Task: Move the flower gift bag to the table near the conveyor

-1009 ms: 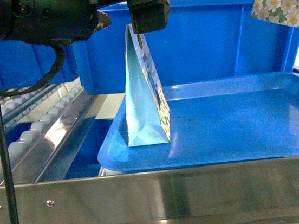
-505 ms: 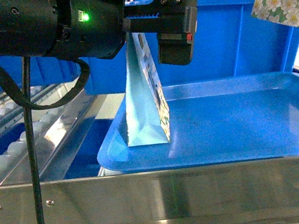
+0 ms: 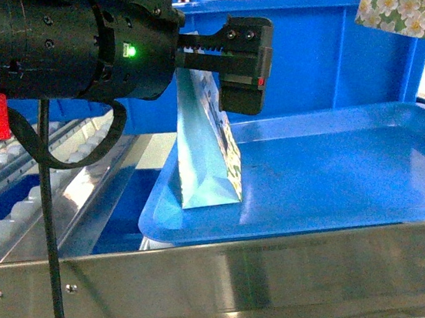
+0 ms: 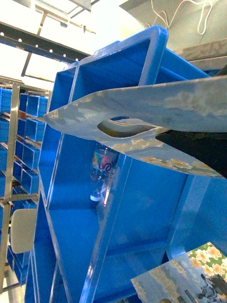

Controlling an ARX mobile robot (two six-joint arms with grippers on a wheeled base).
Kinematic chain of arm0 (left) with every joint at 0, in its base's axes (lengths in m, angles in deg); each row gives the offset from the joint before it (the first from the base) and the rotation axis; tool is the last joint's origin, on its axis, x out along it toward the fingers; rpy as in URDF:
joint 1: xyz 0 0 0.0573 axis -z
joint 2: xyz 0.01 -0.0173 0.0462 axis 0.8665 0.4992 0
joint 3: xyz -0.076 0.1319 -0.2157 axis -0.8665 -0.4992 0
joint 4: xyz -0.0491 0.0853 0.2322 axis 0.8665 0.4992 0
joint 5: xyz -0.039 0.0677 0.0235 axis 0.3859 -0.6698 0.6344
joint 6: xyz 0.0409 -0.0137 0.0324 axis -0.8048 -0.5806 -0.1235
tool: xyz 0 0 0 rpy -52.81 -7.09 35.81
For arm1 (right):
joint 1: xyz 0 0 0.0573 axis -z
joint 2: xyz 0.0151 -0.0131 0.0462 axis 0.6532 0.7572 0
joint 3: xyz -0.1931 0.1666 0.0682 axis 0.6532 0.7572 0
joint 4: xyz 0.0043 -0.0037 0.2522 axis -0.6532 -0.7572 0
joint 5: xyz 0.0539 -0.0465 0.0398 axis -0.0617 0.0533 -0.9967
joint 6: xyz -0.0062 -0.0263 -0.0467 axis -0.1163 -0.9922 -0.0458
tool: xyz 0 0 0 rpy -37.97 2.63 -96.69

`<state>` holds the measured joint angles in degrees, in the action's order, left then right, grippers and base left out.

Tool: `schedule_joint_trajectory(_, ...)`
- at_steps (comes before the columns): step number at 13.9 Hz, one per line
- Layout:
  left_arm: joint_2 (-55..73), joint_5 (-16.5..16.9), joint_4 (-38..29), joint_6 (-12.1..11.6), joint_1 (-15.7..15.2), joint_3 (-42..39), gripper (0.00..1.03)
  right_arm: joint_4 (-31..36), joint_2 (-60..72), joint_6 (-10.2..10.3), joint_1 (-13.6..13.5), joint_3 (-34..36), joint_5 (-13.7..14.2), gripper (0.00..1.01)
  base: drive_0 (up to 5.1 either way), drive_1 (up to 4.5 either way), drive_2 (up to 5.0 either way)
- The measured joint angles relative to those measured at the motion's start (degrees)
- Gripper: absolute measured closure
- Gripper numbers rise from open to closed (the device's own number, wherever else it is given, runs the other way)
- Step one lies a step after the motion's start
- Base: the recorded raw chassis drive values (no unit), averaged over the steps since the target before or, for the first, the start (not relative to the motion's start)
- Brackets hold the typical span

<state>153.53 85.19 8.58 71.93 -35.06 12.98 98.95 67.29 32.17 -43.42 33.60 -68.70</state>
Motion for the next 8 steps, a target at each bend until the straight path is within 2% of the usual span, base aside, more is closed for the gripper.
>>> schedule_joint_trajectory(6, 0.2, -0.3, -0.5, 0.0, 0.0, -0.1, 0.06, 0.0, 0.0, 0.0, 0.0, 0.0, 0.0, 0.99, 0.0, 0.00, 0.0)
schedule_joint_trajectory(8, 0.2, -0.3, -0.5, 0.0, 0.0, -0.1, 0.30, 0.0, 0.0, 0.0, 0.0, 0.0, 0.0, 0.99, 0.0, 0.00, 0.0)
